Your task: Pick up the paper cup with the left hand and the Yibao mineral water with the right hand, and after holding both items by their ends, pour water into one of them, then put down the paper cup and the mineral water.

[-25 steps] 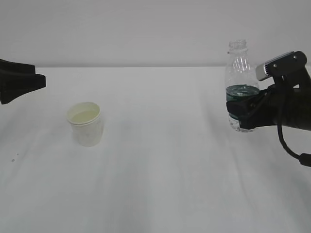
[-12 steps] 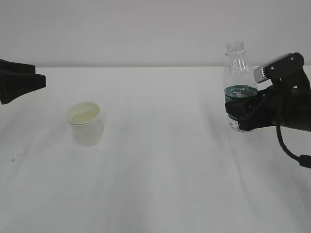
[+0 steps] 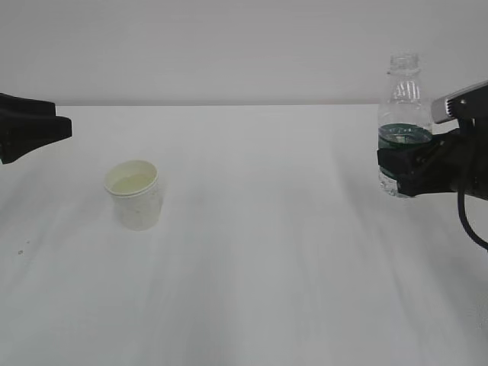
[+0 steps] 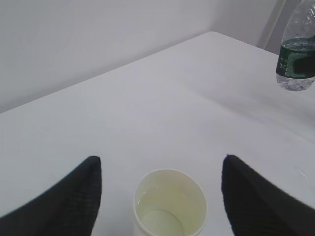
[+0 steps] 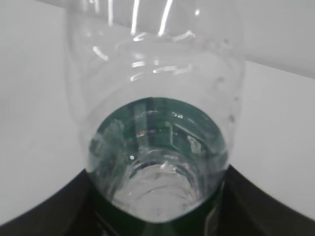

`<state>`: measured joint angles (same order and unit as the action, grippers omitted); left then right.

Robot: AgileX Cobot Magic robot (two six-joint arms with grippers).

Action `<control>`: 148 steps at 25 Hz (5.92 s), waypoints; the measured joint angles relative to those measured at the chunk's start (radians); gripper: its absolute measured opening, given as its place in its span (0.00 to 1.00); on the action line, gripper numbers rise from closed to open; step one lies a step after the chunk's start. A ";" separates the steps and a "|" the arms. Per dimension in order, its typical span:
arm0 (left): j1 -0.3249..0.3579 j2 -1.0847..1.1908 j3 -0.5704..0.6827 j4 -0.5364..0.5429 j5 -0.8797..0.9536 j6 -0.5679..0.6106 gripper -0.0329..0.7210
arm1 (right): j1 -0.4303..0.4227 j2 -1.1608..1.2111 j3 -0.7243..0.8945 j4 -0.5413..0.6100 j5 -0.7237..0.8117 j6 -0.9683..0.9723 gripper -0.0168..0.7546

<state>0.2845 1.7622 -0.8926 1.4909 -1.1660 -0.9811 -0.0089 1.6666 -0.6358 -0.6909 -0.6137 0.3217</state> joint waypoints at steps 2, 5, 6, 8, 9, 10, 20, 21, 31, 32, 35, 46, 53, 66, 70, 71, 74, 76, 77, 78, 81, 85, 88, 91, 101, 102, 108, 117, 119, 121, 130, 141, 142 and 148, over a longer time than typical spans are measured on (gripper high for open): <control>0.000 0.000 0.000 0.000 0.000 0.000 0.76 | -0.023 0.000 0.017 0.020 -0.034 -0.013 0.58; 0.000 0.000 0.000 0.000 0.000 0.000 0.76 | -0.038 0.000 0.037 0.053 -0.060 -0.041 0.58; 0.000 0.000 0.000 0.000 0.000 0.000 0.76 | -0.038 0.000 0.042 0.059 -0.068 -0.050 0.58; 0.000 0.000 0.000 0.000 0.000 0.000 0.76 | -0.040 0.004 0.049 0.070 -0.084 -0.061 0.58; 0.000 0.000 0.000 0.000 0.000 0.000 0.76 | -0.040 0.008 0.051 0.080 -0.095 -0.067 0.58; 0.000 0.000 0.000 0.000 0.000 0.000 0.76 | -0.040 0.014 0.053 0.092 -0.104 -0.071 0.58; 0.000 0.000 0.000 0.000 0.000 0.000 0.76 | -0.040 0.071 0.060 0.178 -0.161 -0.090 0.58; 0.000 0.000 0.000 0.000 0.000 0.000 0.76 | -0.040 0.071 0.068 0.204 -0.176 -0.104 0.58; 0.000 0.000 0.000 0.001 0.000 0.000 0.76 | -0.040 0.083 0.180 0.502 -0.419 -0.211 0.58; 0.000 0.000 0.000 0.001 0.000 0.000 0.76 | -0.040 0.091 0.180 0.502 -0.426 -0.212 0.58; 0.000 0.000 0.000 0.001 0.000 0.000 0.76 | -0.040 0.115 0.182 0.504 -0.428 -0.213 0.58; 0.000 0.000 0.000 0.001 0.000 0.000 0.76 | -0.040 0.197 0.182 0.444 -0.495 -0.214 0.58; 0.000 0.000 0.000 0.002 0.000 0.000 0.76 | -0.040 0.258 0.182 0.409 -0.509 -0.214 0.58; 0.000 0.000 0.000 0.003 0.000 0.000 0.76 | -0.040 0.270 0.182 0.402 -0.511 -0.254 0.58; 0.000 0.000 0.000 0.003 0.000 0.000 0.76 | -0.040 0.293 0.165 0.401 -0.511 -0.257 0.58; 0.000 0.000 0.000 0.003 0.000 0.000 0.76 | -0.040 0.301 0.163 0.401 -0.511 -0.257 0.58; 0.000 0.000 0.000 0.003 0.000 0.000 0.76 | -0.040 0.319 0.161 0.396 -0.511 -0.259 0.58; 0.000 0.000 0.000 0.003 0.000 0.000 0.76 | -0.040 0.324 0.158 0.395 -0.511 -0.259 0.58; 0.000 0.000 0.000 0.003 0.000 0.000 0.76 | -0.040 0.326 0.158 0.395 -0.511 -0.259 0.58; 0.000 0.000 0.000 0.003 0.000 0.000 0.76 | -0.040 0.328 0.154 0.395 -0.511 -0.259 0.58; 0.000 0.000 0.000 0.003 0.000 0.000 0.76 | -0.040 0.328 0.146 0.395 -0.511 -0.259 0.61; 0.000 0.000 0.000 0.005 0.000 0.000 0.76 | -0.040 0.328 0.140 0.394 -0.511 -0.261 0.64; 0.000 0.000 0.000 0.005 0.000 0.000 0.76 | -0.040 0.328 0.140 0.394 -0.511 -0.261 0.65; 0.000 0.000 0.000 0.005 0.000 0.000 0.76 | -0.040 0.328 0.138 0.394 -0.511 -0.261 0.65; 0.000 0.000 0.000 0.005 0.000 0.000 0.76 | -0.040 0.354 0.132 0.394 -0.511 -0.261 0.65; 0.000 0.000 0.000 0.005 0.000 0.000 0.76 | -0.040 0.362 0.128 0.394 -0.511 -0.261 0.65; 0.000 0.000 0.000 0.005 0.000 0.000 0.76 | -0.040 0.374 0.121 0.394 -0.511 -0.261 0.65; 0.000 0.000 0.000 0.005 0.000 0.000 0.76 | -0.040 0.398 0.108 0.398 -0.511 -0.261 0.65; 0.000 0.000 0.000 0.005 0.000 0.000 0.76 | -0.040 0.398 0.108 0.398 -0.511 -0.261 0.65; 0.000 0.000 0.000 0.005 0.000 0.000 0.76 | -0.040 0.400 0.108 0.398 -0.511 -0.261 0.65; 0.000 0.000 0.000 0.005 0.000 0.000 0.76 | -0.040 0.400 0.108 0.398 -0.511 -0.261 0.65; 0.000 0.000 0.000 0.005 0.000 0.000 0.76 | -0.040 0.400 0.107 0.394 -0.524 -0.257 0.86; 0.000 0.000 0.000 0.005 0.000 0.000 0.76 | -0.040 0.400 0.107 0.394 -0.524 -0.257 0.86; 0.000 0.000 0.000 0.005 0.000 0.000 0.76 | -0.040 0.400 0.107 0.392 -0.526 -0.257 0.87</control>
<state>0.2845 1.7622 -0.8926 1.4954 -1.1660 -0.9811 -0.0489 2.0662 -0.5290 -0.2987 -1.1392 0.0645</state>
